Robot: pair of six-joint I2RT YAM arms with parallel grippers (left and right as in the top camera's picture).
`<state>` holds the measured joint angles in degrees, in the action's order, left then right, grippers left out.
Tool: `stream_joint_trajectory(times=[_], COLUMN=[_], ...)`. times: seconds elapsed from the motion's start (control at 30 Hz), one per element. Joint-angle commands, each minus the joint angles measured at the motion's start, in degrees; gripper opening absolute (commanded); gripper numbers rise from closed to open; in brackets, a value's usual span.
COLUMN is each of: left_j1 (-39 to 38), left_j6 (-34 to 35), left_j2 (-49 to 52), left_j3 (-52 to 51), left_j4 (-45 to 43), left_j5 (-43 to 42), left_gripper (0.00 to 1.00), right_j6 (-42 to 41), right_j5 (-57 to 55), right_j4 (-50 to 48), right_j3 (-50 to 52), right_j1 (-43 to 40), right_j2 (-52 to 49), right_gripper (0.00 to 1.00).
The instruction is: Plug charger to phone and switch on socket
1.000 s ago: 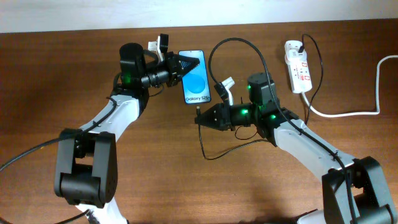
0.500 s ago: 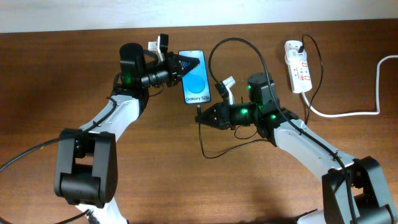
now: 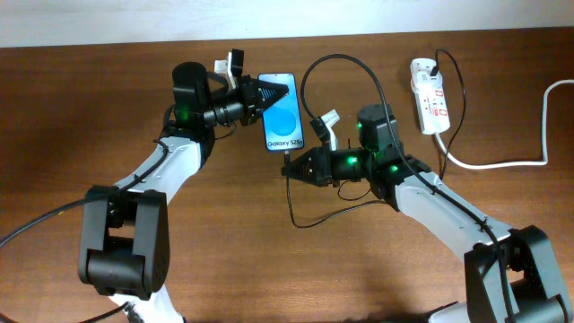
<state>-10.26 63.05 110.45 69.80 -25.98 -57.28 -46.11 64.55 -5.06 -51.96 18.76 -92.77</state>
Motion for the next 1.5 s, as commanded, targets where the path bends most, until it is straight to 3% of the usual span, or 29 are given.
stream_joint_trajectory(times=[0.0,0.47,0.63,1.0,1.4,1.43,1.47], left_j1=[0.15,-1.44,-1.31,-1.33,-3.48,-3.48,-3.48], left_j6=[0.72,1.14,4.9,1.55,0.26,0.24,0.26], left_j2=[-1.68,-1.68,-1.68,-1.68,-1.68,-1.68,-1.68], left_j3=[0.31,0.31,0.31,0.31,0.31,0.28,0.28], left_j4=[-0.55,-0.59,-6.58,-6.34,-6.32,-6.29,-6.32], left_j5=[-1.95,-1.84,-1.44,-11.15,-12.37,-12.44,-12.35], left_gripper=[0.0,0.0,0.0,0.0,0.0,0.0,0.0], right_j6=[0.28,-1.38,-1.38,-1.38,-1.38,-1.38,-1.38], right_j5=[-0.31,0.39,0.55,0.15,-2.27,-2.27,-2.25], right_j4=[-1.05,-2.86,-2.25,-2.69,-3.06,-3.37,-3.56], right_j3=[-0.98,-0.98,-0.98,-0.98,-0.98,-0.98,-0.98], right_j1=[-0.42,-0.39,-0.42,-1.92,-2.78,-2.78,-2.78], right_j2=[-0.52,-1.27,-1.27,-1.27,-1.27,-1.27,-1.27], right_gripper=[0.04,0.04,0.04,0.04,0.04,0.04,0.13])
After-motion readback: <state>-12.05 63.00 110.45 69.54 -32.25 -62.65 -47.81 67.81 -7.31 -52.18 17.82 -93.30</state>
